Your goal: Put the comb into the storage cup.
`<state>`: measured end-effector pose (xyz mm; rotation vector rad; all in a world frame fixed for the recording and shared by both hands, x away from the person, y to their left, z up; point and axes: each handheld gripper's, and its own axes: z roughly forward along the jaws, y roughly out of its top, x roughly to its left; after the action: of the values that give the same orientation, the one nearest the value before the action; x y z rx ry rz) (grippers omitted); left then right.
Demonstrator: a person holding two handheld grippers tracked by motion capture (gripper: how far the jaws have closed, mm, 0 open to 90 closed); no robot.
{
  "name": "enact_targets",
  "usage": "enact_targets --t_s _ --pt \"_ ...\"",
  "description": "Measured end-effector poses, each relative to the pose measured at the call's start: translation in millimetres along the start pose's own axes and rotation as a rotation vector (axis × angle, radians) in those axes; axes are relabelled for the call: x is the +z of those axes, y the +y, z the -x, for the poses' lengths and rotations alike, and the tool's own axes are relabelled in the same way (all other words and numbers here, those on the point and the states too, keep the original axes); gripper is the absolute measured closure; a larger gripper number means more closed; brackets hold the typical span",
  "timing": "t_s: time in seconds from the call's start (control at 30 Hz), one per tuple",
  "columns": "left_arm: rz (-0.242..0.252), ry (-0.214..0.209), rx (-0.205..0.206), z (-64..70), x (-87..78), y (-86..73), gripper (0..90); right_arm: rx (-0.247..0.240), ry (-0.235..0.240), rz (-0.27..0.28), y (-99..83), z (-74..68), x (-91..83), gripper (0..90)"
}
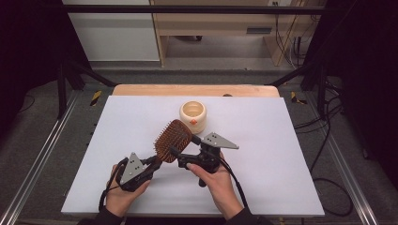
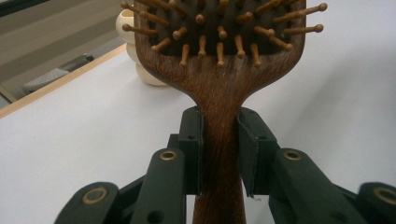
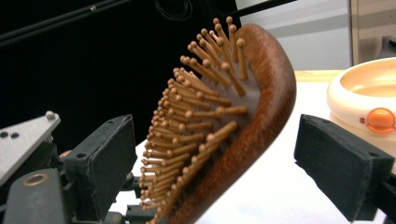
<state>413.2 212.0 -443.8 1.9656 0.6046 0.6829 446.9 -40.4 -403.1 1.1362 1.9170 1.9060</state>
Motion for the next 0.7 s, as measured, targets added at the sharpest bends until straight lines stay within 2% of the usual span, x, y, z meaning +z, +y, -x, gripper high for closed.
enact_targets --t_s 0.27,0.47,0.7 --pt "0.009 0.0 0.004 1.7 -0.5 1.1 73.0 -0.001 0.007 0.006 4.2 -2.0 1.8 13.3" --pt "0.012 0.001 0.009 2.1 -1.0 1.5 73.0 0.023 0.013 0.018 7.1 -1.9 0.9 15.0" --pt "0.017 0.001 0.011 2.8 -1.2 2.0 73.0 0.023 0.014 0.017 10.0 -3.2 2.4 16.4"
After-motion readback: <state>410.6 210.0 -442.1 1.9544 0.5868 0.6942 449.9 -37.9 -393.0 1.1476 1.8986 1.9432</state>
